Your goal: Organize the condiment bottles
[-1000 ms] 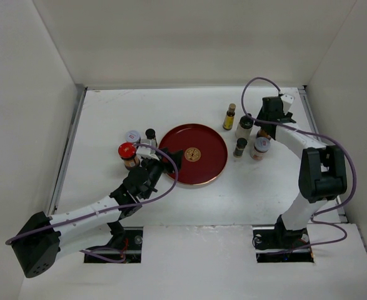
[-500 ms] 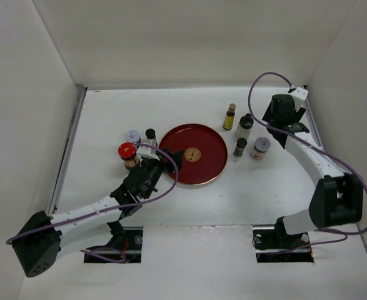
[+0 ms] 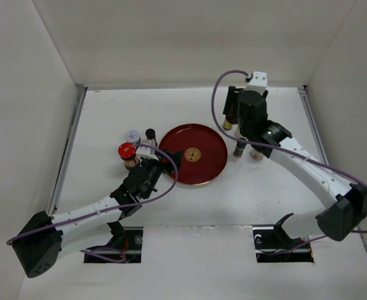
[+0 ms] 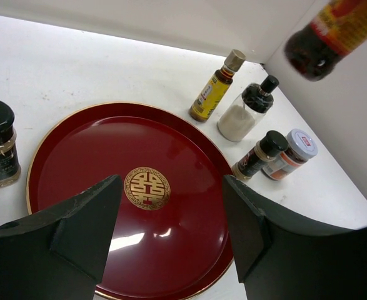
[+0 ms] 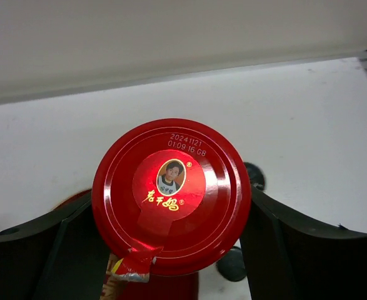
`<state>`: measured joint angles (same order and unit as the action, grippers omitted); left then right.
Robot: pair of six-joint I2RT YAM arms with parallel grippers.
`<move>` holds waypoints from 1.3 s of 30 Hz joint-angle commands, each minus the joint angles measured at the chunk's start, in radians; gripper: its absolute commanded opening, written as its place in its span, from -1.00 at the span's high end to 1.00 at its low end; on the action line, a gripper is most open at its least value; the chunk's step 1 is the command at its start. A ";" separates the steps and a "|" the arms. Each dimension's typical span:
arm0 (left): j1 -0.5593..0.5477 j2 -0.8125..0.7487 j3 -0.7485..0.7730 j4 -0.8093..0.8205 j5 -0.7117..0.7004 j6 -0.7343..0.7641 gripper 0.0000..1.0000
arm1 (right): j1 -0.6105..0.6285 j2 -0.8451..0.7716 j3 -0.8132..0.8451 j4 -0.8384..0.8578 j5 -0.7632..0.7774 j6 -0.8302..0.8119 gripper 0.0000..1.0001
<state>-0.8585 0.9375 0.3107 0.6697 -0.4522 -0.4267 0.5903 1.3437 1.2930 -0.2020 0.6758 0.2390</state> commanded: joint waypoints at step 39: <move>0.138 -0.172 -0.051 -0.012 -0.014 -0.063 -0.26 | 0.078 0.490 0.049 0.406 -0.163 0.138 -0.73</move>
<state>-0.7277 0.8070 0.2584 0.6456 -0.4564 -0.4820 0.6727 1.9247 1.3716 0.1429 0.5224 0.3603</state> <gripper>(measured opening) 0.632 0.864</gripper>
